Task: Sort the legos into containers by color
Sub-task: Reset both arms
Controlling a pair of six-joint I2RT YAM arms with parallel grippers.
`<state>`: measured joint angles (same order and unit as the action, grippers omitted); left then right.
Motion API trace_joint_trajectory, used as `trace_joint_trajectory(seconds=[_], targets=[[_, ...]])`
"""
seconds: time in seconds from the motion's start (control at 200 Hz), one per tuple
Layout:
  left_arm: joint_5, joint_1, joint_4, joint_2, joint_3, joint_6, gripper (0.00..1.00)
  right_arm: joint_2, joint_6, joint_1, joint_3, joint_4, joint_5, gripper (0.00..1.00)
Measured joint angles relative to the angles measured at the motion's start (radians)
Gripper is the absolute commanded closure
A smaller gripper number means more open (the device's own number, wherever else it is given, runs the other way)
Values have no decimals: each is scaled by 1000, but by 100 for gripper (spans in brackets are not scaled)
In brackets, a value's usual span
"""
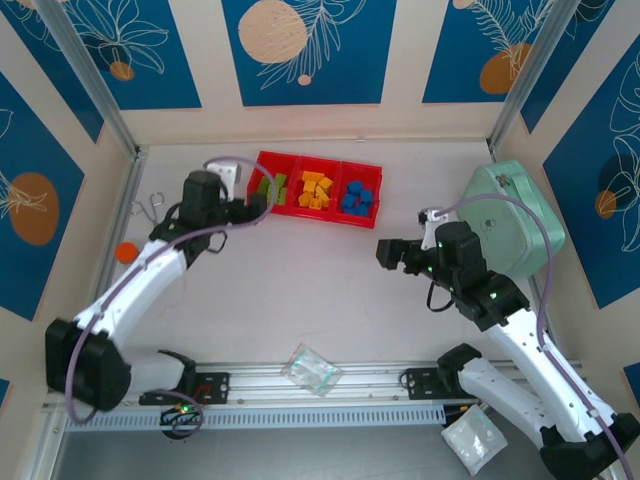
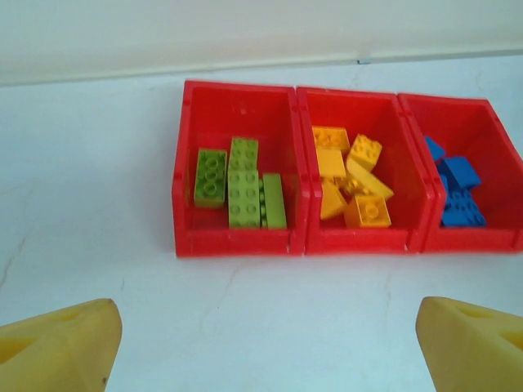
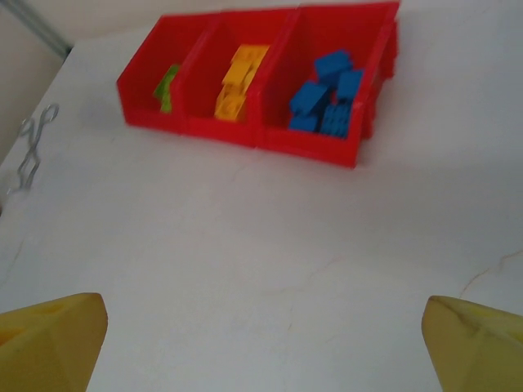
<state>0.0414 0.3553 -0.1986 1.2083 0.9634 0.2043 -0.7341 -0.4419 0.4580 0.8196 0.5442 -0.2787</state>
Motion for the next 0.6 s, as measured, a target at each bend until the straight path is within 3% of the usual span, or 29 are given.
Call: trace_joint_trajectory(seconds=[0.2, 0.365, 0.475, 0.595], targets=[[48, 0, 98, -304, -343, 9, 1, -12, 120, -139, -105, -226, -85, 1], [187, 0, 200, -528, -565, 27, 1, -128, 143, -323, -212, -378, -119, 1], [253, 0, 255, -551, -616, 23, 1, -226, 138, -415, -310, -519, -133, 1], [275, 0, 314, -450, -614, -11, 1, -384, 167, -423, -391, -686, -121, 1]])
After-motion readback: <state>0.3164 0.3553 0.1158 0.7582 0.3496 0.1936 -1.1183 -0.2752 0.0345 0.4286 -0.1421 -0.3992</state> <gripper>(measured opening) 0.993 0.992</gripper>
